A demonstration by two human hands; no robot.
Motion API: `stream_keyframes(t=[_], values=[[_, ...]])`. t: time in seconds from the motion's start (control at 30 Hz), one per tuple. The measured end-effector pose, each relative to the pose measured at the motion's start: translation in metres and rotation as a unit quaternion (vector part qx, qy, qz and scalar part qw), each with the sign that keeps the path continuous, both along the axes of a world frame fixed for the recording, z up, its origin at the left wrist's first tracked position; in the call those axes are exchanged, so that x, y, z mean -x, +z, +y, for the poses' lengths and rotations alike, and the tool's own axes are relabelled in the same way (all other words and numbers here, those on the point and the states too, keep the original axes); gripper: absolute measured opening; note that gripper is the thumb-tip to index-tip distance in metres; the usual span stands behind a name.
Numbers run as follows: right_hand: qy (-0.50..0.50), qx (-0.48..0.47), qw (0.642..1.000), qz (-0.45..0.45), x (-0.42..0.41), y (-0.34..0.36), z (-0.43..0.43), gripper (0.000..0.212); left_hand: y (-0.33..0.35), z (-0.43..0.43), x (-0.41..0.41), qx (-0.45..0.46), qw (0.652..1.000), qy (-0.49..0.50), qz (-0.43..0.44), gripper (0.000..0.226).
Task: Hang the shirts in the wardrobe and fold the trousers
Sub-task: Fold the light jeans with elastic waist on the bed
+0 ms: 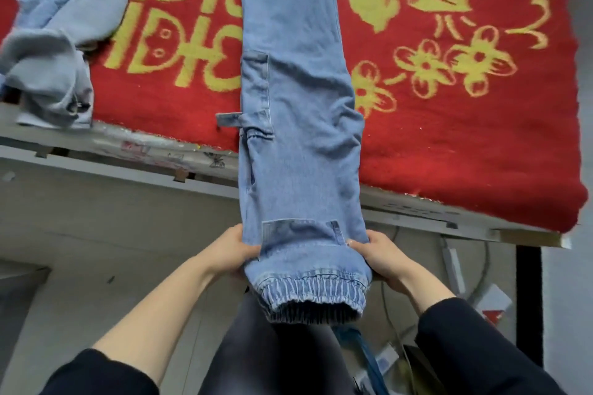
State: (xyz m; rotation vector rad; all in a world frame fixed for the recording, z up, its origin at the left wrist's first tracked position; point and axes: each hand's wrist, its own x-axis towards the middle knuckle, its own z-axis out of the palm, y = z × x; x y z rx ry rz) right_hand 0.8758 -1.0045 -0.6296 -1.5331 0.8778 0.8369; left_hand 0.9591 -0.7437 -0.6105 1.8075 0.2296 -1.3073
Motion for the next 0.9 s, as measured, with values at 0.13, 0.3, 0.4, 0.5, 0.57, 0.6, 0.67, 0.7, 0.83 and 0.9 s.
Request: stream_keyframes(t=[0.13,0.3,0.4,0.5,0.57,0.6,0.67,0.7,0.83,0.9], values=[[0.075,-0.038,0.993,0.087,0.032,0.028,-0.013,0.024,0.018,0.007,0.03,-0.025,0.99,-0.077,0.116,0.024],[-0.053,-0.077,0.995,0.024,-0.004,0.064,-0.026,0.049,0.049,0.001,0.001,0.014,0.996,0.014,0.085,0.035],[-0.101,-0.112,0.988,-0.043,-0.051,0.085,-0.027,0.038,0.066,-0.012,-0.039,0.057,0.985,0.156,0.039,0.036],[-0.159,-0.119,0.976,-0.087,-0.1,0.096,-0.028,0.038,0.075,-0.027,-0.087,0.075,0.974,0.213,-0.009,0.019],[-0.185,-0.117,0.97,-0.108,-0.139,0.097,-0.034,0.028,0.075,-0.037,-0.125,0.074,0.963,0.26,-0.019,0.033],[-0.194,-0.118,0.967,-0.115,-0.159,0.097,-0.038,0.03,0.077,-0.043,-0.145,0.07,0.957,0.28,-0.023,0.03],[-0.215,-0.136,0.96,-0.114,-0.198,0.087,-0.047,0.036,0.069,-0.05,-0.184,0.064,0.955,0.29,-0.016,0.027],[-0.214,-0.142,0.959,-0.117,-0.217,0.082,-0.049,0.035,0.062,-0.053,-0.203,0.053,0.957,0.286,-0.007,0.028],[-0.159,-0.071,0.977,-0.125,-0.291,0.057,-0.049,0.021,0.042,-0.067,-0.27,0.04,0.96,0.278,0.019,0.027],[-0.16,-0.047,0.978,-0.127,-0.326,0.05,-0.051,0.018,0.033,-0.072,-0.302,0.046,0.962,0.269,0.01,0.02]])
